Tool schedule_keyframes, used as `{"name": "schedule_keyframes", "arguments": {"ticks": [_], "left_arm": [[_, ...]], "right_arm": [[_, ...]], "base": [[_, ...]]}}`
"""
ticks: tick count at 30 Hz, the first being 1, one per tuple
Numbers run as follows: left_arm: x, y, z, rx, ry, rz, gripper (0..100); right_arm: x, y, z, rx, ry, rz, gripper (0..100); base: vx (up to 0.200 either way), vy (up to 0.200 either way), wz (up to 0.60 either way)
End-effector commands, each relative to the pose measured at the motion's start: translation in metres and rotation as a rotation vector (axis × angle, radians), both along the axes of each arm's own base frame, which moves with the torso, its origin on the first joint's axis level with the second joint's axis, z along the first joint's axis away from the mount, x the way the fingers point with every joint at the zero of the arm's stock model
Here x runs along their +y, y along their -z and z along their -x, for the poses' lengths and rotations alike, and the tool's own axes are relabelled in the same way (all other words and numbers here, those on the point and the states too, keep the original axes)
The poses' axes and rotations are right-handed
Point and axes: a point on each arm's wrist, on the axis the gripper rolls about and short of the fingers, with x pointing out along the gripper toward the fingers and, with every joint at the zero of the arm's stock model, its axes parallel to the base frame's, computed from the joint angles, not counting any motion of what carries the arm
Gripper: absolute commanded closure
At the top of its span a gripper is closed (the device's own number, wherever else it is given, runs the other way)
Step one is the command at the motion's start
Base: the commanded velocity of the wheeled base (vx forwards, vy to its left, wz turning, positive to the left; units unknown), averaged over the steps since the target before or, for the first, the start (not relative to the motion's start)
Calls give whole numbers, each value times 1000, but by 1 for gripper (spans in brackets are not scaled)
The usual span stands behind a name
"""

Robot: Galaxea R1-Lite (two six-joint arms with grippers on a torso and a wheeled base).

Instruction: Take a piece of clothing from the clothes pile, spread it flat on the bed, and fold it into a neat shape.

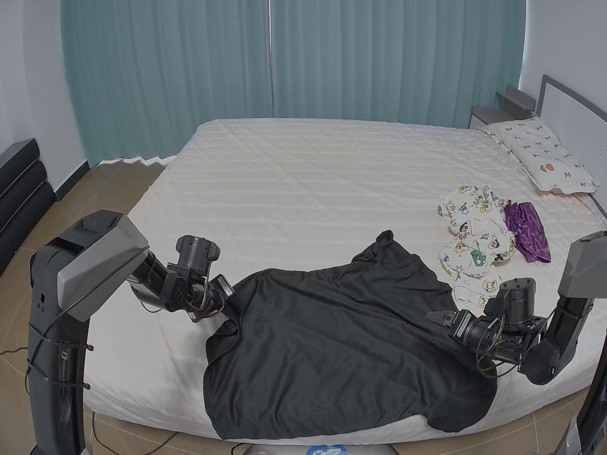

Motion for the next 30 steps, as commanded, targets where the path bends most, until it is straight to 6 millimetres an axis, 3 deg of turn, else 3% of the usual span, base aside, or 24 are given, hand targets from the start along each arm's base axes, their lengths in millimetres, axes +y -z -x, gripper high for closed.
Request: {"name": "schedule_keyframes", "arguments": {"ticks": [1, 7, 10, 24, 25, 30], "left_arm": [[16, -25, -14, -132, -50, 12, 100], [34, -49, -42, -257, -62, -26, 100], [43, -36, -64, -278, -51, -70, 100], [48, -8, -91, -249, -46, -133, 100], [48, -7, -92, -249, -46, -133, 0], [48, -7, -95, -231, -83, -89, 0]], "right_arm": [[-1, -1, 2, 0, 0, -1, 0], [1, 1, 3, 9, -6, 1, 0], [1, 1, 3, 11, -9, 1, 0], [4, 4, 3, 17, -15, 3, 0], [4, 4, 3, 17, -15, 3, 0], [4, -1, 0, -9, 1, -23, 0]], "base": [[0, 0, 0], [0, 0, 0], [0, 0, 0], [0, 0, 0], [0, 0, 0], [0, 0, 0]]}}
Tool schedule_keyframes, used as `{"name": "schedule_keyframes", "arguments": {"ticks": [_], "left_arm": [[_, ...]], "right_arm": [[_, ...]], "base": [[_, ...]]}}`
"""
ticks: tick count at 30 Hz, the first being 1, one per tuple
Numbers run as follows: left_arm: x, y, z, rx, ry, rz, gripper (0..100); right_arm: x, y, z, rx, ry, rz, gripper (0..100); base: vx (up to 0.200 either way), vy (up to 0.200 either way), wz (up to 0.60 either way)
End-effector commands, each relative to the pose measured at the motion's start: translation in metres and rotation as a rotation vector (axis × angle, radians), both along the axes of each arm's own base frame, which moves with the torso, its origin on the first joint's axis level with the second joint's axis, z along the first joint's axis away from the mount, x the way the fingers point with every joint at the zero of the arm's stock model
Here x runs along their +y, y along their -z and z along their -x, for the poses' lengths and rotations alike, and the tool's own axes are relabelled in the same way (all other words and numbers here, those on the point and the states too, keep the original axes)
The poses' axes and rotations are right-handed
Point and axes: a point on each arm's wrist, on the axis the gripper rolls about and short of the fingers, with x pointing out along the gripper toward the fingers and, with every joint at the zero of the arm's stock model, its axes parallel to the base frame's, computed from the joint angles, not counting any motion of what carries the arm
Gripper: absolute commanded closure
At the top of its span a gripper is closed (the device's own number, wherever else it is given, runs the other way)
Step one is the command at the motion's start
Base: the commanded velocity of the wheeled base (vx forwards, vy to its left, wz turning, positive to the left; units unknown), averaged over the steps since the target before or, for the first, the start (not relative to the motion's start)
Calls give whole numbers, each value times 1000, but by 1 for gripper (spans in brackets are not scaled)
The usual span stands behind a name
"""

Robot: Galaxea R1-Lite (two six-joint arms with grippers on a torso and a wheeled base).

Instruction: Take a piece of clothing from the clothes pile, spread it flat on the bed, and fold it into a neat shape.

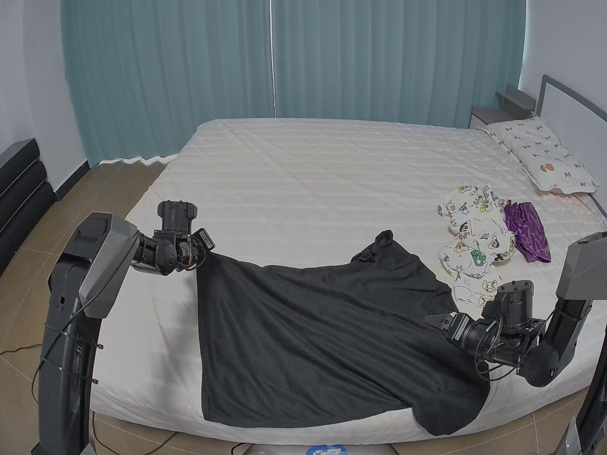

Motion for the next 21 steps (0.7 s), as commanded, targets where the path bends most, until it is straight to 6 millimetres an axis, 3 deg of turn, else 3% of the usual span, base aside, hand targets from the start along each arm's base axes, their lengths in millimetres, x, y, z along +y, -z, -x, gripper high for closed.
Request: {"name": "schedule_keyframes", "arguments": {"ticks": [1, 3, 6, 9, 11, 17, 19, 21], "left_arm": [[0, 9, -2, 19, -34, 52, 0], [0, 5, 0, 20, -47, 71, 0], [8, -29, 19, 23, -69, 156, 0], [8, -45, 45, 63, -13, 202, 0], [10, -59, 78, 90, 30, 242, 0], [0, -39, 143, 172, 28, 370, 0], [-1, -36, 150, 183, 26, 391, 0], [-3, -25, 170, 216, 29, 422, 0]], "right_arm": [[0, -5, -3, -34, 22, -38, 0], [0, -8, -5, -52, 34, -59, 0], [0, -10, -16, -92, 49, -75, 0], [1, -13, -31, -119, 69, -77, 0], [3, -19, -60, -143, 116, -58, 0], [14, -35, -139, -118, 161, -13, 0], [16, -35, -147, -121, 154, -4, 0], [19, -28, -166, -121, 118, 62, 0]], "base": [[0, 0, 0], [0, 0, 0], [0, 0, 0], [0, 0, 0], [0, 0, 0], [0, 0, 0], [0, 0, 0], [0, 0, 0]]}}
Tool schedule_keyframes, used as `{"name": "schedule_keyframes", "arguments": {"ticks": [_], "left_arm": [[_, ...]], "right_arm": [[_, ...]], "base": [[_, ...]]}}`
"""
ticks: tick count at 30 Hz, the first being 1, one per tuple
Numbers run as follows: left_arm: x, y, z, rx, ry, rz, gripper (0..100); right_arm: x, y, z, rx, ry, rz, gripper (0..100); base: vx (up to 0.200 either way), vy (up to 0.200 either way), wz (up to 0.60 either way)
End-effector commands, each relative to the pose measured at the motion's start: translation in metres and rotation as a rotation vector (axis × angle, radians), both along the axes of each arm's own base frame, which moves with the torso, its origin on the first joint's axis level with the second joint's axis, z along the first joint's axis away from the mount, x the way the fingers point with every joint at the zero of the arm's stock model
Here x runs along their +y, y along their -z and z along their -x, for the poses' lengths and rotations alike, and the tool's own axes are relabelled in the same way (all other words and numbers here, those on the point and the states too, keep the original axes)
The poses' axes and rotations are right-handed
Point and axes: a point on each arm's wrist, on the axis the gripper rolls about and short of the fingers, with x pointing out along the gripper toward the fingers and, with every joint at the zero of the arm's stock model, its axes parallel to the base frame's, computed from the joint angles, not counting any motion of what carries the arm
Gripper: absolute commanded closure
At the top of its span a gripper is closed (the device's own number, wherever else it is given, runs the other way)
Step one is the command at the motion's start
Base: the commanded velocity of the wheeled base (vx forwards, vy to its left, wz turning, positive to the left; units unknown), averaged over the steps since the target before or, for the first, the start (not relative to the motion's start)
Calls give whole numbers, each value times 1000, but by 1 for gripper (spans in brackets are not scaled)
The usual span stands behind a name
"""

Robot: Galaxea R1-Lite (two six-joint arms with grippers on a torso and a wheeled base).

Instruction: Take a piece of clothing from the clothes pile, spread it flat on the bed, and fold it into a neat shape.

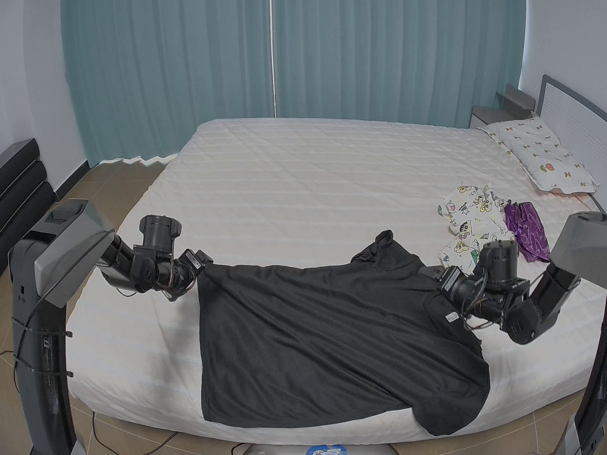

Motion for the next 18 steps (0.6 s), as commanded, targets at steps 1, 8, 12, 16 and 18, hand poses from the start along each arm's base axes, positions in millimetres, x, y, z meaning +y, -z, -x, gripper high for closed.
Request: {"name": "schedule_keyframes", "arguments": {"ticks": [1, 8, 12, 16, 18], "left_arm": [[-7, -14, 81, 33, 18, 157, 0], [-15, -5, 92, 48, 6, 231, 0], [-14, 0, 97, 69, 5, 229, 0], [-14, 0, 100, 79, 3, 231, 0], [-14, 1, 101, 81, 3, 230, 0]], "right_arm": [[9, 3, -80, 3, 4, 106, 0], [-2, 37, -117, 12, -60, 291, 0], [-7, 43, -134, -20, -96, 371, 0], [-2, 55, -153, -3, -121, 415, 0], [-1, 57, -157, -2, -122, 414, 0]], "base": [[0, 0, 0], [0, 0, 0], [0, 0, 0], [0, 0, 0], [0, 0, 0]]}}
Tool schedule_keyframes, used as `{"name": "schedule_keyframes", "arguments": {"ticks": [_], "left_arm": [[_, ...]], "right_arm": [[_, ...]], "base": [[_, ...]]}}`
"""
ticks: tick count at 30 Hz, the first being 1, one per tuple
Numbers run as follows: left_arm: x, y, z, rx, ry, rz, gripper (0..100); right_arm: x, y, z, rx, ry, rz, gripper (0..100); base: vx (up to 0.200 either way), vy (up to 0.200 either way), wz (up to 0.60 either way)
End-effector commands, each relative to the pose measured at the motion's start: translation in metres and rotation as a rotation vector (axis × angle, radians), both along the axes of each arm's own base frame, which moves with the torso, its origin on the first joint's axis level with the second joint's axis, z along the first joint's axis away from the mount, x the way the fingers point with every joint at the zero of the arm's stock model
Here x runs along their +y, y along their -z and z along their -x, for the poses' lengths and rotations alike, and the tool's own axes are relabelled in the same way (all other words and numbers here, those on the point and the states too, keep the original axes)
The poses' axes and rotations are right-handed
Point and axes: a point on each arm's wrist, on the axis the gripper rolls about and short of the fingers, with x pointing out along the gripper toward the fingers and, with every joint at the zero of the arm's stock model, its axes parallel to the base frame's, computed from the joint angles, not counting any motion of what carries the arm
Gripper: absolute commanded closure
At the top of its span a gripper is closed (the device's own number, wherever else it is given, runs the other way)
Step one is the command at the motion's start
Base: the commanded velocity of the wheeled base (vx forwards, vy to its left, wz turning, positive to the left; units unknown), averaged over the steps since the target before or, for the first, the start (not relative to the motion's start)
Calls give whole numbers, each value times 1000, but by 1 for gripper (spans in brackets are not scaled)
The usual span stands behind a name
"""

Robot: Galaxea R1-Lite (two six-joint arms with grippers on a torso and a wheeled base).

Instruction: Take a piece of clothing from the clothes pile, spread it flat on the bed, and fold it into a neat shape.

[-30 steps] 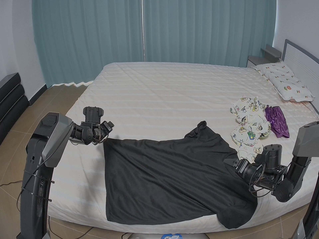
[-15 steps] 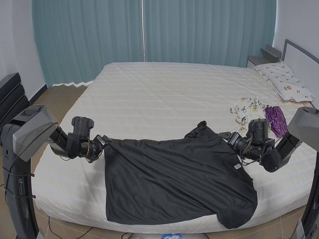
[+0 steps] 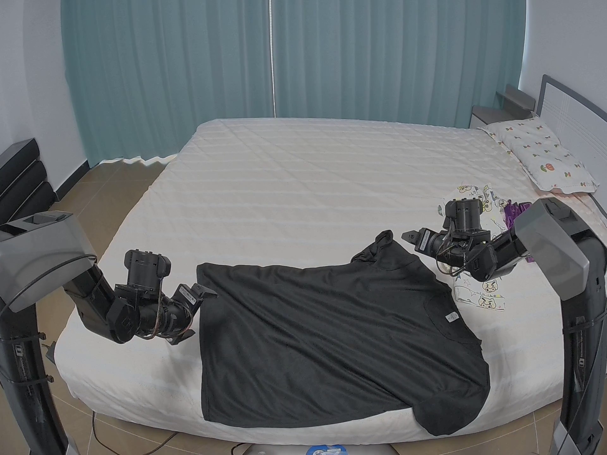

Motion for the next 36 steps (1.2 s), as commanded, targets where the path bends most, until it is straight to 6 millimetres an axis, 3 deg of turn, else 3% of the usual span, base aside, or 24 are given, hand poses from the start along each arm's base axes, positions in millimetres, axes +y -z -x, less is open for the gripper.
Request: {"name": "schedule_keyframes", "arguments": {"ticks": [1, 10, 17, 18, 25, 36], "left_arm": [[-2, -3, 14, 12, 4, 22, 0], [-2, -2, 16, -1, 7, 24, 0], [-2, -1, 17, -18, 8, 26, 0], [-2, -1, 17, -18, 7, 27, 0], [-2, -1, 17, -18, 7, 27, 0], [-2, -1, 17, -20, 6, 26, 0]], "right_arm": [[-1, 52, -36, 68, -14, 72, 0], [-6, 76, -59, 61, 7, 62, 0], [-2, 89, -63, 87, 12, 50, 0], [-1, 88, -63, 85, 9, 51, 100], [-3, 93, -65, 83, 28, 48, 100], [-32, 69, -74, -37, 98, 3, 100]], "base": [[0, 0, 0], [0, 0, 0], [0, 0, 0], [0, 0, 0], [0, 0, 0], [0, 0, 0]]}}
